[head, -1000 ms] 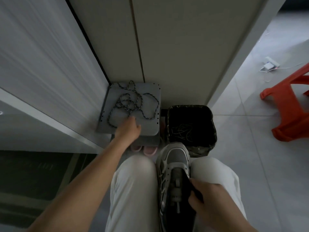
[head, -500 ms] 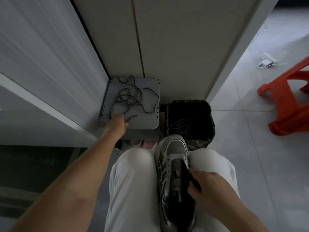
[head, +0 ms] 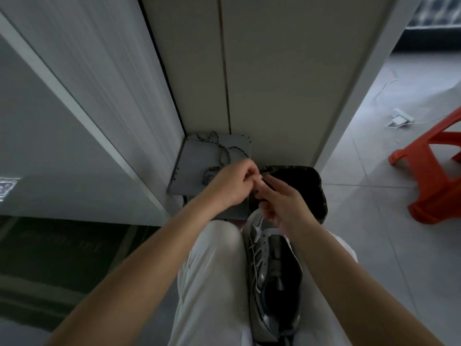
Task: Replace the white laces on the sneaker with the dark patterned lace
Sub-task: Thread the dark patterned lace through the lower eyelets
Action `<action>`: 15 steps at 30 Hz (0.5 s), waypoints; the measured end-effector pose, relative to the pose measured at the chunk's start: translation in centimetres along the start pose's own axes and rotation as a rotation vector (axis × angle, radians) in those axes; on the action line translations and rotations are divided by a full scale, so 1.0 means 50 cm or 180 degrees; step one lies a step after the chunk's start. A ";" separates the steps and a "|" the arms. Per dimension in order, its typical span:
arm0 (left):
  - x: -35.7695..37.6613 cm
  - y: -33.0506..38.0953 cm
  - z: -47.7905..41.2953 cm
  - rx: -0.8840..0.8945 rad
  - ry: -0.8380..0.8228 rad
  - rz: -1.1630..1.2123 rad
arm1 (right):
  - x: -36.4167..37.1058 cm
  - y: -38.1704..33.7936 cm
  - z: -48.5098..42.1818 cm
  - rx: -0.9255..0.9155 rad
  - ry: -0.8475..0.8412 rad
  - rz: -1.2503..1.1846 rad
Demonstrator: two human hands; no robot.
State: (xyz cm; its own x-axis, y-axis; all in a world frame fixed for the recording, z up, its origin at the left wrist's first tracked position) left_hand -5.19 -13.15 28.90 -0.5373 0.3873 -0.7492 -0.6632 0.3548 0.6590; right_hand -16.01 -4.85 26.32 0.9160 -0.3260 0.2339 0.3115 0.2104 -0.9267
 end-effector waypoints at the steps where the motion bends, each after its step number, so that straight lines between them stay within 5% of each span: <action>1: 0.008 0.008 0.015 0.0039 -0.0038 0.0042 | 0.007 0.002 -0.010 -0.0027 0.0143 -0.0239; 7: -0.025 -0.046 0.044 -0.0113 -0.0146 -0.0065 | -0.093 -0.104 0.004 -0.0652 0.0927 -0.1593; 12: -0.070 -0.156 0.040 -0.0684 0.0068 -0.0402 | -0.255 -0.219 0.046 -0.1732 0.1579 -0.2633; 15: -0.088 -0.206 0.047 -0.0987 0.0050 -0.0577 | -0.325 -0.253 0.070 -0.2144 0.1824 -0.2394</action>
State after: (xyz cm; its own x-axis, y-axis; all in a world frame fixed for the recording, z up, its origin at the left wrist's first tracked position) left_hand 5.23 -16.52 25.54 -0.4029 0.3277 -0.8545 -0.8736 0.1406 0.4658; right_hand -33.98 1.01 35.28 0.2544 -0.5661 0.7841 0.3730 -0.6906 -0.6196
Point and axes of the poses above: each hand's wrist, its own z-axis away from the middle knuckle, its own x-axis out of the palm, y = z × x, the point moved 3 cm from there along -z, towards the middle knuckle, and after that the axes turned 6 degrees about -x, right-handed, at the moved point
